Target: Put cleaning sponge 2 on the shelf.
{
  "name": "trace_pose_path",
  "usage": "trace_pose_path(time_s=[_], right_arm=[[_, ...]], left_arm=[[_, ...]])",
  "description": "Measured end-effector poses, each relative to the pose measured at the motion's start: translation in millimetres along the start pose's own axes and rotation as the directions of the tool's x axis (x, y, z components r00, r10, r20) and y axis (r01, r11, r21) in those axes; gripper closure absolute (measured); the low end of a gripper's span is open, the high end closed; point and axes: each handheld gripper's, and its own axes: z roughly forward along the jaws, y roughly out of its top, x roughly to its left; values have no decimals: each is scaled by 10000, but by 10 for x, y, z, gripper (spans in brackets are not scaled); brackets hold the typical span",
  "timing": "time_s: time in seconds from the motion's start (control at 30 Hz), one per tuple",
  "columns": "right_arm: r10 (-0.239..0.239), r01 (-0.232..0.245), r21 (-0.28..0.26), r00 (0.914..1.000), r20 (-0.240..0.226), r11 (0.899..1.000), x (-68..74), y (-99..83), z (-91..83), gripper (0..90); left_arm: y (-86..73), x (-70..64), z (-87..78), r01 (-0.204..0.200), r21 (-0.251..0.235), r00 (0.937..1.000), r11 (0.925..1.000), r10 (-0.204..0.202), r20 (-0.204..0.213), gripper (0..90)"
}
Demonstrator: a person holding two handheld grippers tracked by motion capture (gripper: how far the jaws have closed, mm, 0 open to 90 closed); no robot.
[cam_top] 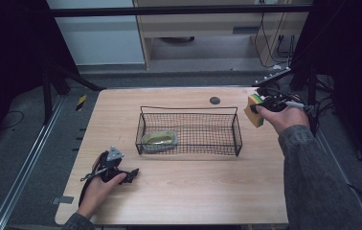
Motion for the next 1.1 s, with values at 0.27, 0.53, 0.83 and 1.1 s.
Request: trace_pose_path(time_s=[0.27,0.53,0.83,1.1], right_arm=[[-306,306,-162,9995,-36,9994,121,176,24,649],[-409,406,-228,9991,-132,9989,198,265,87,650],[-497,494,-189,9987,-128,9986,259,296,184,650],[-663,660,-128,9975,-243,9977,325,310,274,650]], left_arm=[[0,0,0,1,-2,10000,10000,-1,-5,0],[1,0,1,6,-3,10000,10000,-6,-8,0],[1,0,1,10,-5,10000,10000,-10,-8,0],[2,1,3,16,-6,10000,10000,-16,-10,0]])
